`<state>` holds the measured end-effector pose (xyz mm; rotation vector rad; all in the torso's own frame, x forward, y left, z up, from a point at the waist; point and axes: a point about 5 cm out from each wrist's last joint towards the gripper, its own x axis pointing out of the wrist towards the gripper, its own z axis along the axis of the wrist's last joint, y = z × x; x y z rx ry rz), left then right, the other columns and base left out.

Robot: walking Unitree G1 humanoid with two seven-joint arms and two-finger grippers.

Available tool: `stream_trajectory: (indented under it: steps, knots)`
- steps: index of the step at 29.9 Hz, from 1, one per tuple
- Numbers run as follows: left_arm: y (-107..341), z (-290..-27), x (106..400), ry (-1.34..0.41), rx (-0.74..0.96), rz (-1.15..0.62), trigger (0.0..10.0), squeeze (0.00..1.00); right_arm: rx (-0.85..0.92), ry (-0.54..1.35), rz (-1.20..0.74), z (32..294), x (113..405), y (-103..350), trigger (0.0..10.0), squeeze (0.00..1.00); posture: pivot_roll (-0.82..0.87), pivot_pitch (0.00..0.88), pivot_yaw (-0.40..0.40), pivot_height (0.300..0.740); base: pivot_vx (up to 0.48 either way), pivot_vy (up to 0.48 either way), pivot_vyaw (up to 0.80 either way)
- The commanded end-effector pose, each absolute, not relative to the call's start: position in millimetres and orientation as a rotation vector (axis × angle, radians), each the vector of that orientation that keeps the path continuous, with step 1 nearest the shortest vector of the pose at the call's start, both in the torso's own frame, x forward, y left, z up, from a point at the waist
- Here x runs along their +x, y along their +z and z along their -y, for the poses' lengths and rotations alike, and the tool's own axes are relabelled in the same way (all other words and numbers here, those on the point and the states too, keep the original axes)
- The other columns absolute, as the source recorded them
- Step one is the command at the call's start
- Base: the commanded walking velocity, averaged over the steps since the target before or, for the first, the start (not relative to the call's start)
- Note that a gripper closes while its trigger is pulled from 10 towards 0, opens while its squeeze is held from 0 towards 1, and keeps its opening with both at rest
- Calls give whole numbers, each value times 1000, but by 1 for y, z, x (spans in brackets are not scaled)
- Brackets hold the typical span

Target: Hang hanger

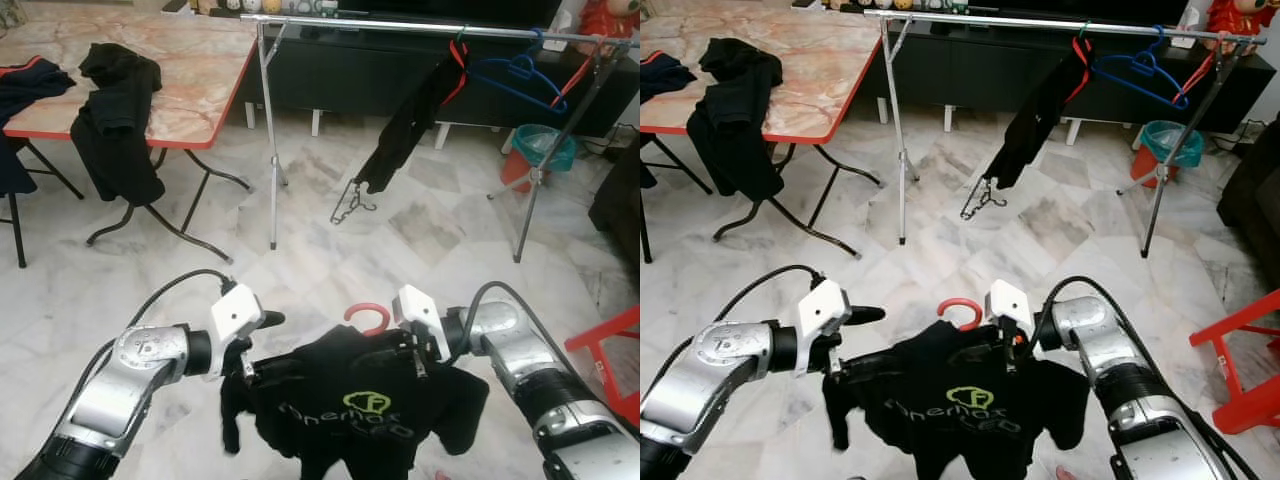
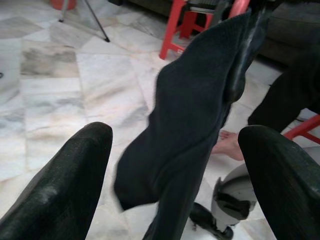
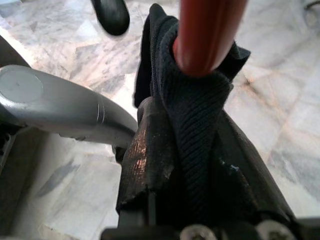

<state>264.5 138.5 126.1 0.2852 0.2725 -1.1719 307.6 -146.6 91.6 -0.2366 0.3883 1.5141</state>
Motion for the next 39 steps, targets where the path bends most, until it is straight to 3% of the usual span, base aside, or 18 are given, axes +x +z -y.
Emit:
stream_trajectory:
  steps: [1,16,17,18,19,20,21,39]
  knots:
    - [124,-134,265,-1183,295,-296,10000,0,-261,1548,-342,140,309,99,10000,0,44,19,-70,740,0,0,0]
    - [109,-127,263,-1205,320,-389,9843,0,-259,1539,-277,127,310,103,10000,0,38,30,-46,740,0,0,0]
    - [110,-126,263,-1213,319,-388,4431,0,-265,1523,-274,127,312,104,10000,0,38,32,-46,740,0,0,0]
    - [110,-126,263,-1216,318,-387,4431,0,-265,1518,-273,127,313,105,10000,0,38,32,-46,740,0,0,0]
    - [111,-126,263,-1216,316,-387,941,0,-264,1518,-272,127,313,105,10000,0,39,31,-45,740,0,0,0]
    - [111,-126,263,-1215,314,-386,941,0,-262,1518,-272,127,314,105,10000,0,39,31,-45,740,0,0,0]
    - [111,-125,263,-1214,314,-386,0,0,-263,1519,-272,127,313,105,10000,0,40,31,-45,740,0,0,0]
    - [115,-122,262,-1236,280,-375,0,0,-262,1539,-272,124,311,104,10000,0,43,44,-46,740,0,0,0]
